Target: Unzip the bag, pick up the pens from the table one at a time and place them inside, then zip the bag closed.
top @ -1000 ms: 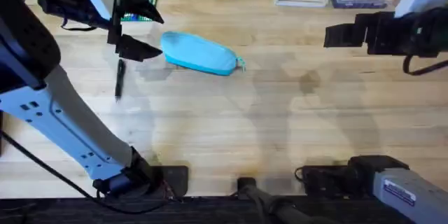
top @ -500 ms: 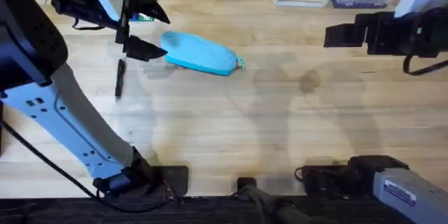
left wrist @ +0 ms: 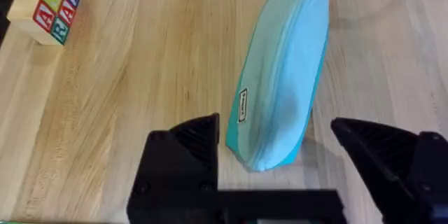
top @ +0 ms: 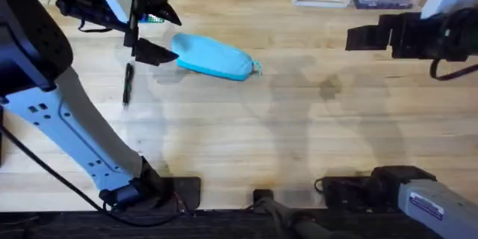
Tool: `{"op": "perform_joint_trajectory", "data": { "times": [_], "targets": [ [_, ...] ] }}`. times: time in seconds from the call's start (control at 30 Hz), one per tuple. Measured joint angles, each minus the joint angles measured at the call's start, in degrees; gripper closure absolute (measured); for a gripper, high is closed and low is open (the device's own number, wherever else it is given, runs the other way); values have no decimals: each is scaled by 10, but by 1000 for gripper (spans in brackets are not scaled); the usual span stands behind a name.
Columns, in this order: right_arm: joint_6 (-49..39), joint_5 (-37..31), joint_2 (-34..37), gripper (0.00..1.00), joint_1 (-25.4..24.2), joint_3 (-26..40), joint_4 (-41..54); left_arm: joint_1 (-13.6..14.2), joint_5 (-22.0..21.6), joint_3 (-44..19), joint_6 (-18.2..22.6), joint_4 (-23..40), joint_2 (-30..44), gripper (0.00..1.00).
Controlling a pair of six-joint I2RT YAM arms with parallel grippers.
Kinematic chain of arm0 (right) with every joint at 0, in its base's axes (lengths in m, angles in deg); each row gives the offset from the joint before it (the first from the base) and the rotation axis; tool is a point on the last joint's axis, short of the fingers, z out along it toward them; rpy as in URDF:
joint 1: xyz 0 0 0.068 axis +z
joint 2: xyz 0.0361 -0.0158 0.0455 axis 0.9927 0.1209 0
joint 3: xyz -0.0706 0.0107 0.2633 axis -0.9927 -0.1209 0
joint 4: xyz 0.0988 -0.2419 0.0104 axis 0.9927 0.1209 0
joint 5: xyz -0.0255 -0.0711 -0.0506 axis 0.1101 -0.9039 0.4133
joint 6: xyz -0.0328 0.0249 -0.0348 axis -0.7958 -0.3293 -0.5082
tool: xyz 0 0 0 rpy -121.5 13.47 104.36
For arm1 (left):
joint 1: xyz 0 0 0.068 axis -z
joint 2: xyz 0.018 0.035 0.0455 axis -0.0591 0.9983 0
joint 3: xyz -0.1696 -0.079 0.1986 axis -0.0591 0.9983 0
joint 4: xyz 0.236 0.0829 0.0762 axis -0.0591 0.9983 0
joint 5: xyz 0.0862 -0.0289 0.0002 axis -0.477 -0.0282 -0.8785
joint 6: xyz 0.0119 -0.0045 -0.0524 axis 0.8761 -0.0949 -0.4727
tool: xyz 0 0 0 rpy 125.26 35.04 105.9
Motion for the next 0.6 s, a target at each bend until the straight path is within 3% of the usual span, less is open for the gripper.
{"op": "perform_joint_trajectory", "data": {
  "times": [0.6],
  "targets": [
    [0, 0, 0, 4, 0, 0, 0, 7, -1, 0, 0, -3, 23, 9]
  ]
}}
